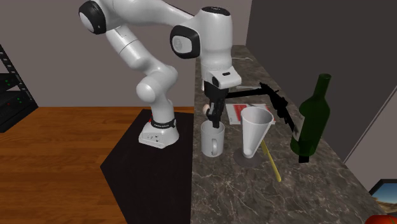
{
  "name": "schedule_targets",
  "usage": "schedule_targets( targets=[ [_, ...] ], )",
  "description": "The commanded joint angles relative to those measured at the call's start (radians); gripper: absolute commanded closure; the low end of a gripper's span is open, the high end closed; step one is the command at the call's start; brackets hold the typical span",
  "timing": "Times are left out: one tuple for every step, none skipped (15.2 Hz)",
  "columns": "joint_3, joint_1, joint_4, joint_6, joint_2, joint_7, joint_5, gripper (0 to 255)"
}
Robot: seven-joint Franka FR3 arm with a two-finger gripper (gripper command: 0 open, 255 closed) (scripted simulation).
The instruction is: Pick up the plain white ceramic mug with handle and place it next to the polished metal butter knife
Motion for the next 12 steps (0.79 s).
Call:
schedule_targets(
  targets=[
    [0.006, 0.003, 0.027, -0.03, -0.003, -0.002, 0.006, 255],
    [0.009, 0.004, 0.039, -0.044, -0.005, -0.002, 0.009, 255],
    [0.013, 0.005, 0.051, -0.058, -0.007, -0.002, 0.011, 255],
    [0.016, 0.006, 0.063, -0.072, -0.009, -0.003, 0.014, 255],
    [0.019, 0.007, 0.075, -0.085, -0.01, -0.003, 0.017, 255],
    [0.022, 0.008, 0.088, -0.099, -0.011, -0.004, 0.019, 255],
    [0.025, 0.009, 0.1, -0.112, -0.012, -0.004, 0.022, 255],
    [0.028, 0.01, 0.113, -0.126, -0.013, -0.004, 0.025, 255],
    [0.031, 0.011, 0.126, -0.139, -0.013, -0.005, 0.027, 255],
    [0.034, 0.012, 0.139, -0.152, -0.013, -0.005, 0.03, 255],
    [0.036, 0.014, 0.153, -0.165, -0.013, -0.006, 0.032, 255],
    [0.039, 0.015, 0.166, -0.178, -0.012, -0.006, 0.035, 255]
  ],
)
